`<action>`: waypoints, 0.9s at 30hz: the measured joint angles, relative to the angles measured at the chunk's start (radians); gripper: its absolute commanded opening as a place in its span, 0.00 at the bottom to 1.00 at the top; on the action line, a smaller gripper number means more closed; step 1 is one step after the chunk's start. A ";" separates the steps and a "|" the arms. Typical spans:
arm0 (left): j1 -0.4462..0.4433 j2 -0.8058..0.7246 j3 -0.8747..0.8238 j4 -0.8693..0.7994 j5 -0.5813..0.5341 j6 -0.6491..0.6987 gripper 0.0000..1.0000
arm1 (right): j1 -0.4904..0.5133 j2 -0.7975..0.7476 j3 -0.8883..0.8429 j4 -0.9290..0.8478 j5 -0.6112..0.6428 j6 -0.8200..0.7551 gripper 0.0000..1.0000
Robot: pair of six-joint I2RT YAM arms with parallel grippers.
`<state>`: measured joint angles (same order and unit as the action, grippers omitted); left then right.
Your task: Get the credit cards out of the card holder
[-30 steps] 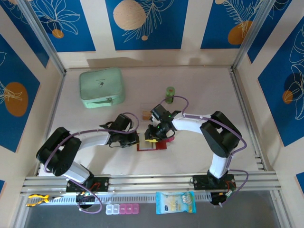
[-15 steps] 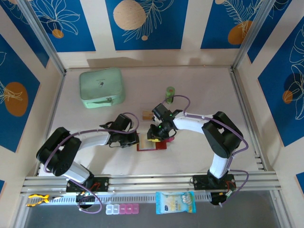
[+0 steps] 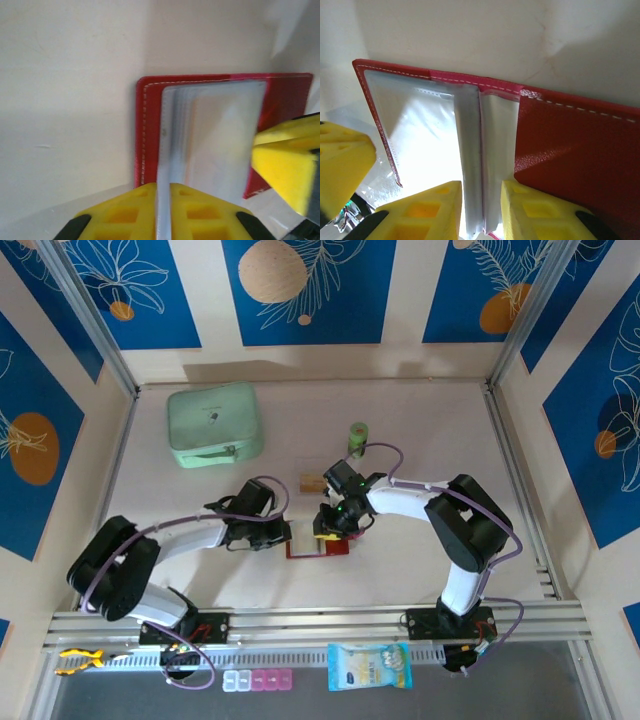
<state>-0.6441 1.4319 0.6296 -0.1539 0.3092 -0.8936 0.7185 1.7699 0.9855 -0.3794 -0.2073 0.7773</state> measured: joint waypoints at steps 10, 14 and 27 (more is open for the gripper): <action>0.000 -0.021 0.008 0.003 0.005 -0.018 0.13 | -0.002 0.000 -0.001 0.009 -0.003 -0.002 0.21; 0.000 0.004 0.008 0.005 0.005 -0.018 0.09 | -0.004 0.000 0.000 0.008 -0.002 -0.002 0.21; 0.000 0.082 0.015 0.015 0.016 -0.017 0.06 | 0.004 -0.063 0.001 0.003 -0.015 0.002 0.22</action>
<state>-0.6437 1.5143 0.6445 -0.1387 0.3248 -0.9104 0.7227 1.7069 0.9863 -0.3759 -0.2222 0.7795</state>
